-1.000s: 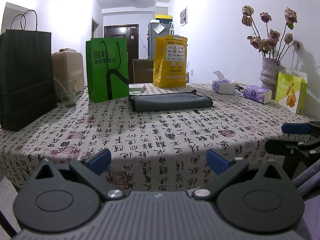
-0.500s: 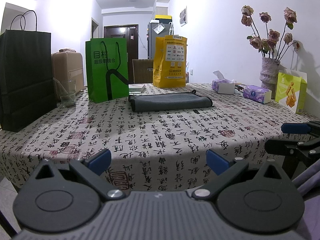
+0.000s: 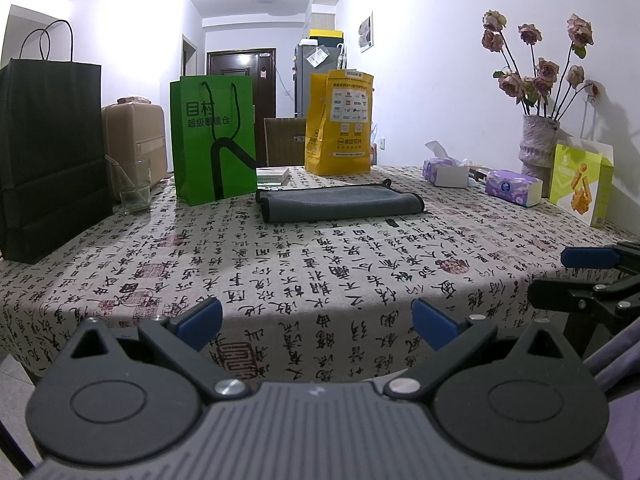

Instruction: Fold towel

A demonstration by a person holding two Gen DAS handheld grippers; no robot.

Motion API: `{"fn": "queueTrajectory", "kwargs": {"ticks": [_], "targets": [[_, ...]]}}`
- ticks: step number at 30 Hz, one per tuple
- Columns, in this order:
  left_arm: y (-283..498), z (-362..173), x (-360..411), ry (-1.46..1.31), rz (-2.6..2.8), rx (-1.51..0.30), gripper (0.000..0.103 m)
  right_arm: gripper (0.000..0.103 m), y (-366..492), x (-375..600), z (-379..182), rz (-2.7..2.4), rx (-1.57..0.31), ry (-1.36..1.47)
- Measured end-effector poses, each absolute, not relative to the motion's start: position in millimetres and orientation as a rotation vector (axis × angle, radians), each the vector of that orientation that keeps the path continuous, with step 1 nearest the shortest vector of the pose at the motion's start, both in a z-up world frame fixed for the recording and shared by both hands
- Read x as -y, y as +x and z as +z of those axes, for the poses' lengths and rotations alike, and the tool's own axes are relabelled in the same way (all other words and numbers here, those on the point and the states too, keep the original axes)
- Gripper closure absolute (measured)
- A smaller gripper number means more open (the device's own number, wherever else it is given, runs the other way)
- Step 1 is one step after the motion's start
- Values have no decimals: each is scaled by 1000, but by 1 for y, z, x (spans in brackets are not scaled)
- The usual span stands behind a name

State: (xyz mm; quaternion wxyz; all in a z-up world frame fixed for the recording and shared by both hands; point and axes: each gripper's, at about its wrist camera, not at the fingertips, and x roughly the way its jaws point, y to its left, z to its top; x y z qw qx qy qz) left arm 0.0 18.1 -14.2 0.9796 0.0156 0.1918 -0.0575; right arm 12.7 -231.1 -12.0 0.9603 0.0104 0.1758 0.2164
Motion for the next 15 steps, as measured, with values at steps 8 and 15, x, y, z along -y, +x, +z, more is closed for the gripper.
{"fn": "queueTrajectory", "kwargs": {"ticks": [8,15], "targets": [[0,-14,-18,31,-116,-387,0,0,13,231,-12,440,-357,22],[-3,-16,-15,30,-127,-391,0,0,13,231,-13,440,-358,22]]}}
